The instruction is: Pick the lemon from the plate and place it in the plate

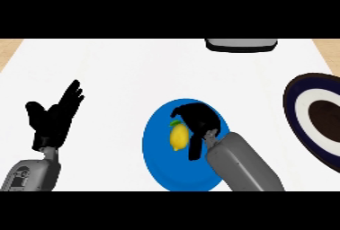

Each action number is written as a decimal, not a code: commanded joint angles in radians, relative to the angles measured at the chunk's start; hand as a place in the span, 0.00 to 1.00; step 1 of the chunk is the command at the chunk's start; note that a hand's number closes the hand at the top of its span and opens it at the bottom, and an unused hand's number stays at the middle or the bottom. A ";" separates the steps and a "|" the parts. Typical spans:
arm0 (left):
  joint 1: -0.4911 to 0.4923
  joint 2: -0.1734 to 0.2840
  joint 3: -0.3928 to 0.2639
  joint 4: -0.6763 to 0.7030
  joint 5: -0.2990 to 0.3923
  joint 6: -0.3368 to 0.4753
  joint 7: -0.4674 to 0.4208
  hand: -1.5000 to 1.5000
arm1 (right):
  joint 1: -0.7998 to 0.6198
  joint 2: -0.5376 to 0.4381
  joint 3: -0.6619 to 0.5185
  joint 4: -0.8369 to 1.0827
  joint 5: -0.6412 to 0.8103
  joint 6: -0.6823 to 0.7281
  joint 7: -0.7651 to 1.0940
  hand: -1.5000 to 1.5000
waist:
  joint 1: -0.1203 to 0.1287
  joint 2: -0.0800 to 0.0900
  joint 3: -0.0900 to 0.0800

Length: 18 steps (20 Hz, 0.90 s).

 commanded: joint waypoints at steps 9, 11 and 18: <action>-0.003 -0.031 0.016 0.007 -0.037 -0.008 -0.013 0.50 | 0.002 0.054 0.031 0.103 0.029 -0.116 -0.120 1.00 | 0.002 0.006 0.002; -0.025 -0.005 0.039 0.016 -0.012 -0.041 0.012 0.50 | -0.003 0.054 0.051 0.034 0.038 -0.160 -0.055 1.00 | 0.001 0.005 0.002; 0.018 -0.014 0.042 -0.016 -0.022 -0.009 0.013 0.50 | 0.081 -0.073 -0.186 -0.288 0.044 -0.225 0.023 1.00 | -0.036 -0.005 0.003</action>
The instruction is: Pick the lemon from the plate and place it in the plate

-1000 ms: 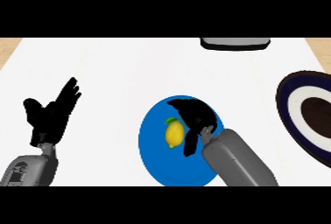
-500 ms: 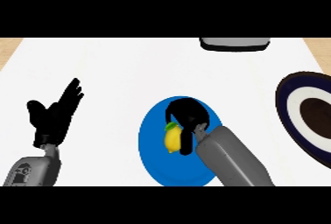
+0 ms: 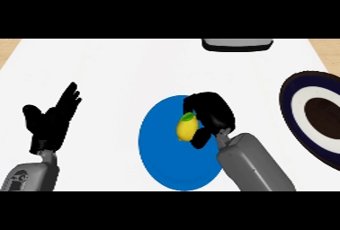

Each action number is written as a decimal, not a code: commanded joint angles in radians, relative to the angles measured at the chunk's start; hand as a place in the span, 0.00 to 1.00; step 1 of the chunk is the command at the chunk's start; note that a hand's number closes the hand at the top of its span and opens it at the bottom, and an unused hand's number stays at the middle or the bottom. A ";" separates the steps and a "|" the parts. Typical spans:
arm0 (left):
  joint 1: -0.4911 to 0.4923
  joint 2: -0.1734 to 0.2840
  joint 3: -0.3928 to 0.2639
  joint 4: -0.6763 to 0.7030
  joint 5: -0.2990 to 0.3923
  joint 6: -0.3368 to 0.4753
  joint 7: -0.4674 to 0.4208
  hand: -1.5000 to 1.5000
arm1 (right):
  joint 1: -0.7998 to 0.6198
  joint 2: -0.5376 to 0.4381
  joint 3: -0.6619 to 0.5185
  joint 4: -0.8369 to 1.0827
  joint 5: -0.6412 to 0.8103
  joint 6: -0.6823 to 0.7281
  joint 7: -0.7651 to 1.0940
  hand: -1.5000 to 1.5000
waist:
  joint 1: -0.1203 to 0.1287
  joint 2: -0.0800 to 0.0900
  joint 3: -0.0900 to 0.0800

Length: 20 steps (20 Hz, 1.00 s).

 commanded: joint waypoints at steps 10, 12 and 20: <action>0.023 0.006 0.019 -0.012 0.000 0.004 -0.012 0.50 | 0.092 -0.193 -0.344 -0.531 0.144 -0.233 0.222 1.00 | -0.020 -0.005 0.000; 0.035 0.006 0.020 -0.014 0.011 -0.013 -0.011 0.50 | 0.114 -0.212 -0.411 -0.602 0.129 -0.218 0.261 1.00 | -0.011 -0.001 0.001; 0.004 0.003 0.014 -0.003 -0.006 -0.026 -0.001 0.50 | 0.186 -0.245 -0.693 -0.598 -0.074 -0.213 0.254 1.00 | 0.012 0.008 0.001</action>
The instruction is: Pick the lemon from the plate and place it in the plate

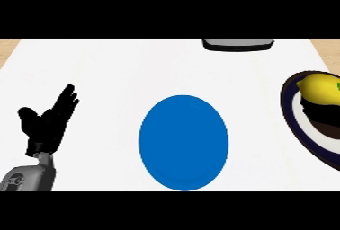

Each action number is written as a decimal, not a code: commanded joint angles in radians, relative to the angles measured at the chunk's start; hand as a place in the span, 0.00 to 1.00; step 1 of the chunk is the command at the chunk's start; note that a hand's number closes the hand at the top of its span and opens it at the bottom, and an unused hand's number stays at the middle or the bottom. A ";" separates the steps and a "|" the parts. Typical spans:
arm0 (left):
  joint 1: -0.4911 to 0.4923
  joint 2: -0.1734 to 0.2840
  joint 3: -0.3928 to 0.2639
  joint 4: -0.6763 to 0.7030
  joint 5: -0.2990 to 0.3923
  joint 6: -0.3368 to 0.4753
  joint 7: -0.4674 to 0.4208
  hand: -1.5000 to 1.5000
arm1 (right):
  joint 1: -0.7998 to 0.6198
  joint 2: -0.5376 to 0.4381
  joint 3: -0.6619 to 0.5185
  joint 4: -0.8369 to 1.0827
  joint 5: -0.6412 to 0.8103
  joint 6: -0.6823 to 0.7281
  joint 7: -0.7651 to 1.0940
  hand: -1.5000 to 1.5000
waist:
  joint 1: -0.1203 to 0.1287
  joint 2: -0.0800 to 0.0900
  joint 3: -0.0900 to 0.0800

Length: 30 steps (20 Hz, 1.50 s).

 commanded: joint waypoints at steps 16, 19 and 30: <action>-0.007 0.002 0.025 0.004 0.000 -0.037 0.000 0.50 | 0.146 -0.223 -0.370 0.628 -0.259 -0.002 -0.518 1.00 | 0.021 0.005 0.001; -0.082 -0.025 0.013 0.082 -0.028 -0.010 -0.027 0.50 | 0.074 -0.172 -0.395 0.739 -0.365 0.036 -0.505 1.00 | 0.015 0.008 0.001; 0.012 -0.052 -0.017 -0.017 -0.050 -0.008 -0.001 0.50 | 0.014 -0.249 -0.452 0.857 -0.467 0.029 -0.862 0.00 | 0.015 0.002 0.000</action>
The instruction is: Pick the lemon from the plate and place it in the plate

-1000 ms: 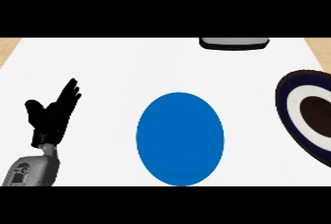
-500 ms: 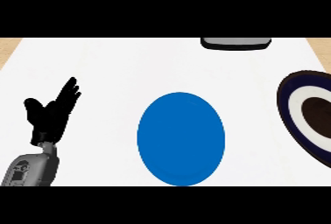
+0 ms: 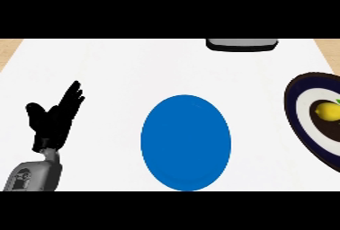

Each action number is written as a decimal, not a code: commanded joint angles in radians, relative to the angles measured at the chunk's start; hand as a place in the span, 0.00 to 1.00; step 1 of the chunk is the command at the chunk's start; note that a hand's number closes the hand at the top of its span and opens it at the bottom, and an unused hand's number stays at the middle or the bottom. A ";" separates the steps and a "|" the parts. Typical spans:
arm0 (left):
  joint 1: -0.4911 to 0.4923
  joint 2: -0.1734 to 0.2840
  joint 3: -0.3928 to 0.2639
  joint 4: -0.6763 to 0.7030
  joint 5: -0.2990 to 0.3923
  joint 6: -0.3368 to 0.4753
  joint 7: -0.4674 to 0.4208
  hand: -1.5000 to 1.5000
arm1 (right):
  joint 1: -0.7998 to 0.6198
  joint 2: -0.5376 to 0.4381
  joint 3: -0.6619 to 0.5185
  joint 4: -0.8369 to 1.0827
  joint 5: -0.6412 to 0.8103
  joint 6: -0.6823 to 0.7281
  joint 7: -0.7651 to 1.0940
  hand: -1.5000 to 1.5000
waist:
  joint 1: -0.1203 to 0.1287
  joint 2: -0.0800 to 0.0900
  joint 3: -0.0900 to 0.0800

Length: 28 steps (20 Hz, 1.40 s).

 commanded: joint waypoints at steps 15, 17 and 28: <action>0.058 0.000 0.004 -0.049 0.001 -0.013 0.011 0.50 | 0.021 0.039 -0.255 -0.167 -0.621 0.328 0.200 0.00 | -0.007 -0.006 -0.001; -0.047 0.005 0.032 0.070 -0.008 -0.003 -0.020 0.50 | 0.062 0.017 -0.270 -0.192 -0.673 0.369 0.228 0.00 | -0.014 -0.002 -0.001; -0.009 0.003 0.044 0.011 -0.008 -0.028 -0.016 0.50 | 0.108 -0.122 -0.289 0.140 -0.661 0.436 -0.090 0.00 | 0.000 0.000 -0.001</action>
